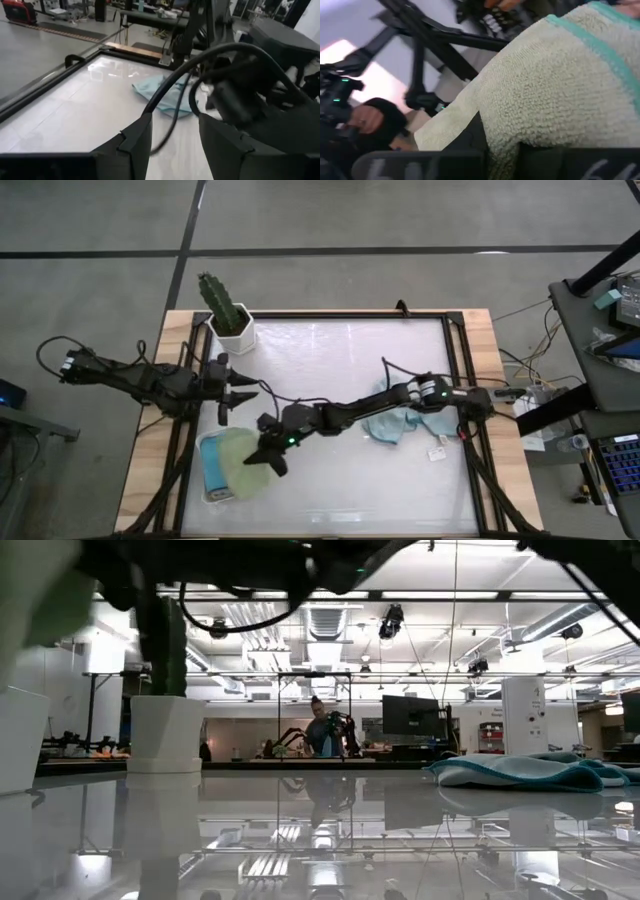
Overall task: Fold microfiber towels
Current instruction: Put the green microfiber towel into the white bin
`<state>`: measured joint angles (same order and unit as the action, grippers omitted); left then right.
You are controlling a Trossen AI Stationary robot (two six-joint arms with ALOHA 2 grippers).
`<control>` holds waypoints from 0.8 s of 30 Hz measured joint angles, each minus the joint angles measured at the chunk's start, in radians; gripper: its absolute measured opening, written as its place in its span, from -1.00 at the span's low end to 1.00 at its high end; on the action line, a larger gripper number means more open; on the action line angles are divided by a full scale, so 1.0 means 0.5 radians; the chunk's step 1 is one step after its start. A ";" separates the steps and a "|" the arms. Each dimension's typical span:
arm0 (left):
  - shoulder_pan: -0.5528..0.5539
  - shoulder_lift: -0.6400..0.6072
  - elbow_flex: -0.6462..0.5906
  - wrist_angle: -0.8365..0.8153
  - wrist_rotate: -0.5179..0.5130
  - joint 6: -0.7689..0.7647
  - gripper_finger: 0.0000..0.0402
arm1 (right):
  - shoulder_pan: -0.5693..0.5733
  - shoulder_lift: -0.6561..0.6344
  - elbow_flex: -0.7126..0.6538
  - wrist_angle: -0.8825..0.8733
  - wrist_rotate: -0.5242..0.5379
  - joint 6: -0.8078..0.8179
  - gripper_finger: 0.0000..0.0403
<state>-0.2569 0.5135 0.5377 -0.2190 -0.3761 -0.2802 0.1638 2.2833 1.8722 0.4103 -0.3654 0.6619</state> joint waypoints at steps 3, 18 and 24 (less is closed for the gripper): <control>0.000 -0.010 0.000 0.008 -0.005 0.000 -0.26 | 0.000 0.159 0.260 -0.004 -0.076 0.000 -0.91; 0.000 -0.004 -0.001 0.090 -0.007 0.000 -0.26 | -0.014 0.549 0.740 -0.031 0.169 -0.044 -0.91; 0.000 0.014 -0.004 0.172 -0.006 0.015 -0.26 | -0.009 0.577 0.755 0.066 0.187 -0.075 -0.91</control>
<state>-0.2569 0.5207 0.5358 -0.1328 -0.3790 -0.2729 0.1592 2.5717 2.2499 0.4434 -0.2721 0.6242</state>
